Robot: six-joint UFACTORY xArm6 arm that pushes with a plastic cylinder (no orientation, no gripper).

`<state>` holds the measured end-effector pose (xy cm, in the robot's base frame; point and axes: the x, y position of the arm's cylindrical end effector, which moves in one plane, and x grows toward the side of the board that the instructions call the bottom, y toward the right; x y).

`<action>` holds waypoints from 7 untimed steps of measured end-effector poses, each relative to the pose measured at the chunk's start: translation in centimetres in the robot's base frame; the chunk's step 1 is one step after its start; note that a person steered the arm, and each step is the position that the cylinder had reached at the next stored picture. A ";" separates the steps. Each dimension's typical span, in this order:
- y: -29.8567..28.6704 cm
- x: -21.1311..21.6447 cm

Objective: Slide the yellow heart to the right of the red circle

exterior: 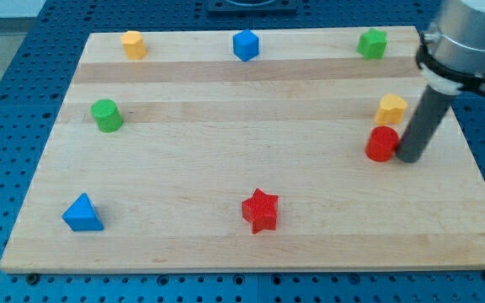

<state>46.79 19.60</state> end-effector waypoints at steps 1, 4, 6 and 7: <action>-3.6 -2.1; -7.5 -3.7; 4.2 -3.0; 7.7 -4.6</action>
<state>42.16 27.34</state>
